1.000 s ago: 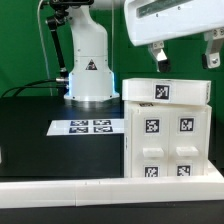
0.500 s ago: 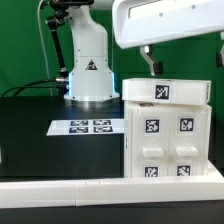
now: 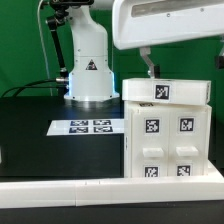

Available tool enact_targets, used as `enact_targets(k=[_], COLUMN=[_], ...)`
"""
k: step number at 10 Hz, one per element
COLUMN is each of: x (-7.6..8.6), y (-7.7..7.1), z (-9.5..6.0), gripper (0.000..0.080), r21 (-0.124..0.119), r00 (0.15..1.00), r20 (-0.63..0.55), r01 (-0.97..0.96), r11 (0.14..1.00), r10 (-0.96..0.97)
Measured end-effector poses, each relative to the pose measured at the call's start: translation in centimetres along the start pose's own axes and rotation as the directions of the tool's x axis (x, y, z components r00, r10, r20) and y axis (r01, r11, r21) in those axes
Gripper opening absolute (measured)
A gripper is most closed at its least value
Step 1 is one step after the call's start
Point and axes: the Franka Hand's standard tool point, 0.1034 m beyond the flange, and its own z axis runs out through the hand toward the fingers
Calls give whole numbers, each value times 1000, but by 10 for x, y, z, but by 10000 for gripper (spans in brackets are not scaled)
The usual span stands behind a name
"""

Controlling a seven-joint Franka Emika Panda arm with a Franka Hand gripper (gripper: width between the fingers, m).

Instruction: Assemble cabinet

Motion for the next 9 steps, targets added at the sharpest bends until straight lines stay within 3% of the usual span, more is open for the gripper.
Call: enact_targets(k=[2, 5, 9], x=[0, 0, -8], y=[3, 6, 11], z=[-1, 0, 7], gripper=[796, 796, 796], r21=[-24, -44, -31], r00=[968, 849, 677], r20=[12, 32, 54], r01=[251, 529, 736], r11=[968, 847, 676], r10=[-251, -528, -734])
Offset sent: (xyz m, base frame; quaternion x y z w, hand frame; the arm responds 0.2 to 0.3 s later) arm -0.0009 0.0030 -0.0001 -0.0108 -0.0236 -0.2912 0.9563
